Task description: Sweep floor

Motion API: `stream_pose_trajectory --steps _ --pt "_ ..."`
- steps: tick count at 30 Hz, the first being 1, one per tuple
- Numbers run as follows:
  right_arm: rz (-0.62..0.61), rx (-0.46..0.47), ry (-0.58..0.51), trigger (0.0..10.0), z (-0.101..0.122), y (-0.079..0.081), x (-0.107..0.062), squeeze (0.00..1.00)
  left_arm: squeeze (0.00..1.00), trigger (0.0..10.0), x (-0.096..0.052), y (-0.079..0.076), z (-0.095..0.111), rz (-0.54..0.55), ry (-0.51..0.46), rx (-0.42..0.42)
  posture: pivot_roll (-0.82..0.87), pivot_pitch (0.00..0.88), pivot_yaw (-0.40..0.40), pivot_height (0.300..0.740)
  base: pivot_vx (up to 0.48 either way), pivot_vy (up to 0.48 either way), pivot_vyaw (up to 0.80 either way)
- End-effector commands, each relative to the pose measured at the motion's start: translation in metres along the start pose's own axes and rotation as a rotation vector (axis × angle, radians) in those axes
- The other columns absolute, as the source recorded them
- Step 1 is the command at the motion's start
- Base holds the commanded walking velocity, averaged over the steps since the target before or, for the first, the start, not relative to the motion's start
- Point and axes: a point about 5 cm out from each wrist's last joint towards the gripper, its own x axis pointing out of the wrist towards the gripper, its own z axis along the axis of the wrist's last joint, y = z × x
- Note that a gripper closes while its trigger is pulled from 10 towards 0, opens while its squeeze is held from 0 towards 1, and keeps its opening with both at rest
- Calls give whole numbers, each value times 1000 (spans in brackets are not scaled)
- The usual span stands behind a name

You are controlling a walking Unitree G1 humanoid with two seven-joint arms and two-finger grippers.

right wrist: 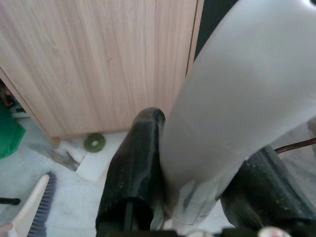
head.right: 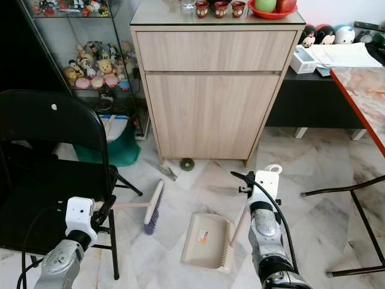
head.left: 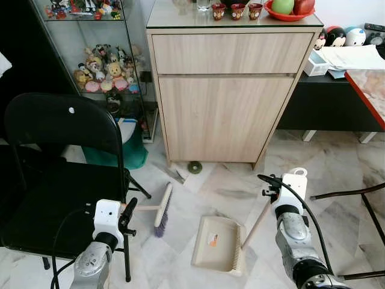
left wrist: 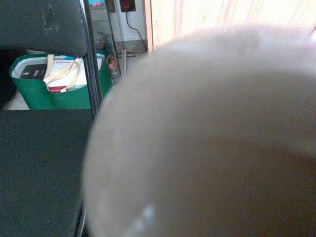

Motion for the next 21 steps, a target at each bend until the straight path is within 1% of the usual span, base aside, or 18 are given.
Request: stream_pose_trajectory --steps 1,19,21 --pt "-11 1 32 10000 -9 -1 -5 0 0 10000 -5 1 -6 -1 32 -9 68 152 17 740 -259 0 0" --pt "-11 14 22 10000 -6 2 -3 0 0 10000 -2 -1 -4 -12 27 -13 69 126 21 740 -252 0 0" --pt "-9 16 21 10000 -5 3 -3 0 0 10000 -1 -2 -4 -13 25 -14 70 118 20 740 0 0 0"
